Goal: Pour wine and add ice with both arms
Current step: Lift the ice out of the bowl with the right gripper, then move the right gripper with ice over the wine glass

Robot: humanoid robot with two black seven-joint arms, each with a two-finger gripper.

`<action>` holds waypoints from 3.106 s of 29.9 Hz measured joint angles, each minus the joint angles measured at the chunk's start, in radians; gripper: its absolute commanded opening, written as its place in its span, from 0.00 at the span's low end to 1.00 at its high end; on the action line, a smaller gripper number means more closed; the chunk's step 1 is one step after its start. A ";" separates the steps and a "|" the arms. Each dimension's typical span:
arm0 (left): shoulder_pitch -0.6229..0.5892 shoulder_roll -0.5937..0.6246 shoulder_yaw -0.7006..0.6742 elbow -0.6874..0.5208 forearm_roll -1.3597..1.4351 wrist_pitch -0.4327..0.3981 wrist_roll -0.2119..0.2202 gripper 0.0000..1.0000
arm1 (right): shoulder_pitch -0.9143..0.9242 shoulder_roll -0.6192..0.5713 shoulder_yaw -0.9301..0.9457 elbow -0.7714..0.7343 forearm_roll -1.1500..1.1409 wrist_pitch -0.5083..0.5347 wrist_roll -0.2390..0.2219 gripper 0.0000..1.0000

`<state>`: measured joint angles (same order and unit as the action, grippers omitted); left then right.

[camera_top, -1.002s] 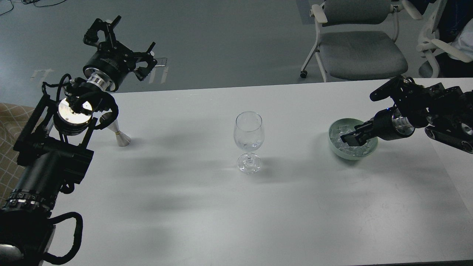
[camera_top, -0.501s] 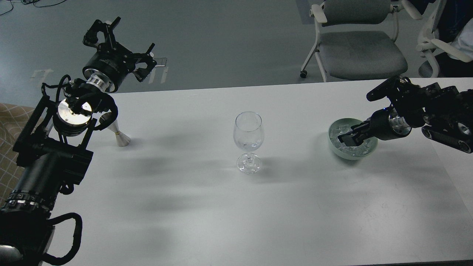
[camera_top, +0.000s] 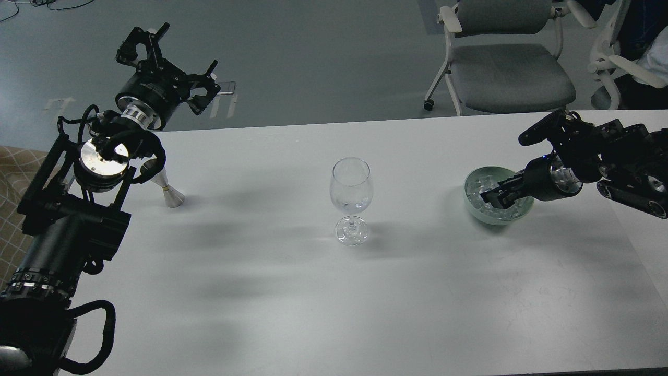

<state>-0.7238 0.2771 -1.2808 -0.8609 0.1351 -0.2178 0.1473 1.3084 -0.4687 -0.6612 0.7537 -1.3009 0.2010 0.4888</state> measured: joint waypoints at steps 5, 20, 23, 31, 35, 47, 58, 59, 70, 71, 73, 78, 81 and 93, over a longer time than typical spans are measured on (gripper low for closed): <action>-0.005 0.000 0.000 0.004 0.000 0.000 0.000 0.97 | 0.005 -0.002 0.000 -0.002 0.000 0.002 0.000 0.17; -0.006 0.001 0.000 0.004 0.000 0.004 0.000 0.97 | 0.019 -0.044 -0.001 0.008 0.007 0.008 0.000 0.09; -0.008 0.001 0.000 0.003 0.000 0.008 0.000 0.97 | 0.037 -0.061 0.001 0.014 0.010 0.008 0.000 0.10; -0.009 0.001 0.000 -0.002 0.000 0.015 0.000 0.97 | 0.109 -0.136 0.012 0.091 0.014 0.012 0.000 0.11; -0.009 0.003 0.001 -0.003 0.000 0.015 0.000 0.97 | 0.135 -0.163 0.012 0.125 0.014 0.012 0.000 0.11; -0.009 0.002 0.001 -0.003 0.000 0.022 0.000 0.97 | 0.200 -0.227 0.131 0.216 0.012 0.011 0.000 0.09; -0.007 0.008 0.000 -0.003 0.000 0.027 0.000 0.98 | 0.244 -0.229 0.290 0.453 0.010 0.011 0.000 0.09; -0.007 0.010 -0.001 -0.003 0.000 0.027 0.000 0.97 | 0.247 -0.229 0.304 0.476 0.010 0.011 0.000 0.09; -0.005 0.021 -0.005 -0.001 0.000 0.028 0.000 0.97 | 0.260 -0.151 0.452 0.538 0.012 0.011 0.000 0.09; -0.005 0.021 -0.005 -0.001 0.000 0.028 0.000 0.97 | 0.258 -0.137 0.454 0.538 0.012 0.011 0.000 0.09; -0.005 0.021 -0.005 -0.001 0.000 0.028 0.000 0.97 | 0.254 -0.116 0.454 0.538 0.012 0.011 0.000 0.09; -0.005 0.022 -0.005 -0.001 0.000 0.028 0.000 0.97 | 0.244 -0.064 0.452 0.529 0.009 0.011 -0.014 0.10; -0.003 0.023 -0.006 -0.002 -0.001 0.028 0.000 0.97 | 0.240 -0.047 0.449 0.522 0.006 0.012 -0.021 0.11; -0.004 0.019 -0.006 -0.003 -0.002 0.029 -0.001 0.97 | 0.207 -0.019 0.445 0.472 0.003 0.012 -0.046 0.12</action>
<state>-0.7281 0.2963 -1.2870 -0.8638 0.1334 -0.1887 0.1464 1.5157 -0.4880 -0.2163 1.2261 -1.2978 0.2132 0.4432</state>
